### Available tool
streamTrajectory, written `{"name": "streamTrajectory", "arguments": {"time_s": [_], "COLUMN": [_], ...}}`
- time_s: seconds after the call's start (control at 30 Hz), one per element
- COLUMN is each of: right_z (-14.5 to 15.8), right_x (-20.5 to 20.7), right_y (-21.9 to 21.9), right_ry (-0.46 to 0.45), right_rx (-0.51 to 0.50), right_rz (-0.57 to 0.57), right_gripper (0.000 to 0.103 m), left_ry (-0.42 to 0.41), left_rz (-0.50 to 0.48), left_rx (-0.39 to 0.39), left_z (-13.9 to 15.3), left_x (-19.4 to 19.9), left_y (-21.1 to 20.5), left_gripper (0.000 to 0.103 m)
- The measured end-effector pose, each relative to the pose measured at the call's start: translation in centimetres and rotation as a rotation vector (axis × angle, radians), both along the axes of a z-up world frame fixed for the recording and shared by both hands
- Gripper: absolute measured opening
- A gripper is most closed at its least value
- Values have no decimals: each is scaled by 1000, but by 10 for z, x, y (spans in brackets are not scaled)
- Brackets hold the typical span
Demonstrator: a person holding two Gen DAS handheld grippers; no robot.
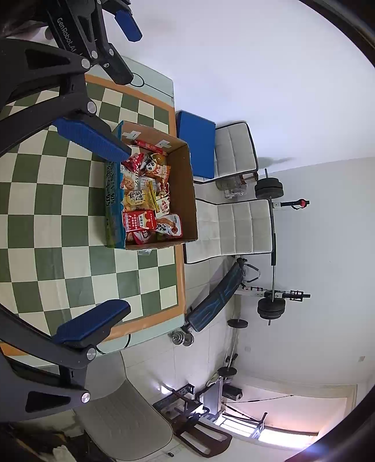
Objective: Organize snacks
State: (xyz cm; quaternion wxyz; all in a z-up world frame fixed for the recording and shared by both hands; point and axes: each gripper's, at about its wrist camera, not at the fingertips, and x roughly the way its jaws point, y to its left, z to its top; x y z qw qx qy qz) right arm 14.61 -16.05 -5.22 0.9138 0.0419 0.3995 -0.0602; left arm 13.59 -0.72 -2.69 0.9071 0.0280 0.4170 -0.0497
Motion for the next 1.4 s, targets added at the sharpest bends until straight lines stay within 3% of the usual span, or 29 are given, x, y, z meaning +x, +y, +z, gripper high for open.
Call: {"name": "streamTrajectory", "arguments": {"time_s": [1.4], "right_z": [2], "right_x": [-5], "right_y": [-1], "right_ry": [5], "right_rx": [-1], "right_rz": [-8], "right_gripper": [99], "left_ry": [-13], "left_rz": [-2], "left_rx": [21], "left_z": [8], "left_x": [-2], "left_y": [4], "left_gripper": [98]}}
